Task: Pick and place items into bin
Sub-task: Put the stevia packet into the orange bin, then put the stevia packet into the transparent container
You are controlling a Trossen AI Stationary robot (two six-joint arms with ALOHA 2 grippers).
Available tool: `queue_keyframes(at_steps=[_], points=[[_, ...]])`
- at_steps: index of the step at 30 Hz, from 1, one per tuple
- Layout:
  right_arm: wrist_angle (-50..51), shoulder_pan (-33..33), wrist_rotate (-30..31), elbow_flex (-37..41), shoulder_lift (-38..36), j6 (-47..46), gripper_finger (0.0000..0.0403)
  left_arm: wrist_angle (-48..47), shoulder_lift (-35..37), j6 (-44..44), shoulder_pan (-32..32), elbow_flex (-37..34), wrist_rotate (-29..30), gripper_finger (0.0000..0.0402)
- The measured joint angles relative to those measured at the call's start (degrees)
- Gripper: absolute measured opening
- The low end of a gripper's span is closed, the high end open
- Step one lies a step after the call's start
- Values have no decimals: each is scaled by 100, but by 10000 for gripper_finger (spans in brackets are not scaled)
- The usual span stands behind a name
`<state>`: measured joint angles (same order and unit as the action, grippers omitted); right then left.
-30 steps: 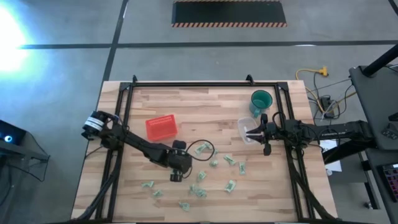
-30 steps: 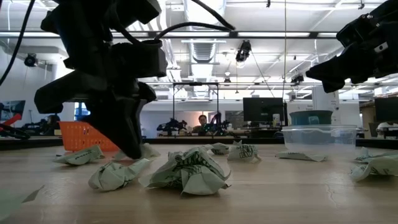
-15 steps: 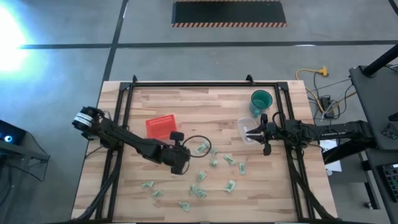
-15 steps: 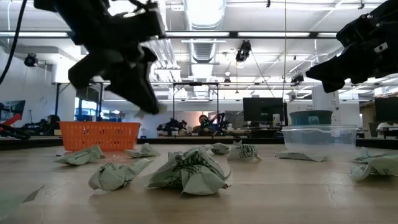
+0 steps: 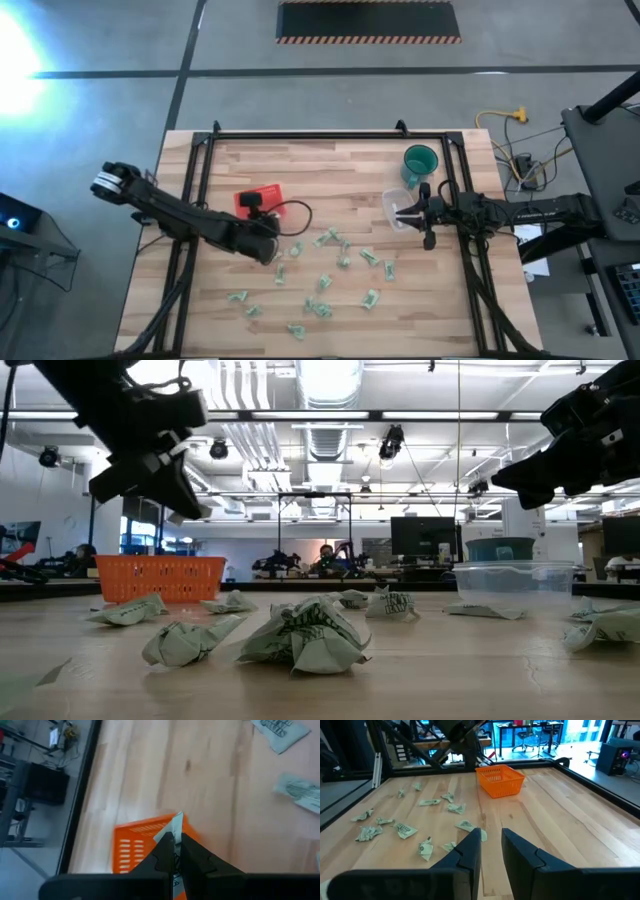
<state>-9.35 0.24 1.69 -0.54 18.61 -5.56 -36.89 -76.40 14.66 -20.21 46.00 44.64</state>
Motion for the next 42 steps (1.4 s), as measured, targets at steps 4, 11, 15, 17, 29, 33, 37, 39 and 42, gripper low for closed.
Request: queue_keyframes(at_steps=[4, 11, 15, 17, 29, 33, 37, 39, 42], points=[[-8, 1, 0, 0, 0, 0, 68, -26, 388, 1, 8, -388, 258, 1], [-50, 0, 0, 0, -2, 0, 68, 225, 984, 11, 196, -1038, 396, 10], [-64, 1, 0, 0, -2, 0, 68, 306, 1193, 144, 420, -1253, 473, 23], [-78, -1, 0, 0, -2, 0, 68, 332, 1264, 155, 523, -1312, 498, 33], [-214, 1, -60, -2, 186, -373, 68, 497, 1180, 154, 699, -1272, 476, 121], [-267, 5, -561, -2, 446, -479, 68, 501, 1184, 151, 698, -1034, -81, 127], [-718, 130, -905, -2, 891, -401, 68, 540, 1193, 147, 662, -803, -681, 127], [-1064, 228, -923, -2, 1155, -285, 68, 537, 1193, 149, 592, -753, -753, 127], [-1591, 355, -926, -2, 1535, -54, 68, 587, 1193, 110, 480, -758, -765, 128]])
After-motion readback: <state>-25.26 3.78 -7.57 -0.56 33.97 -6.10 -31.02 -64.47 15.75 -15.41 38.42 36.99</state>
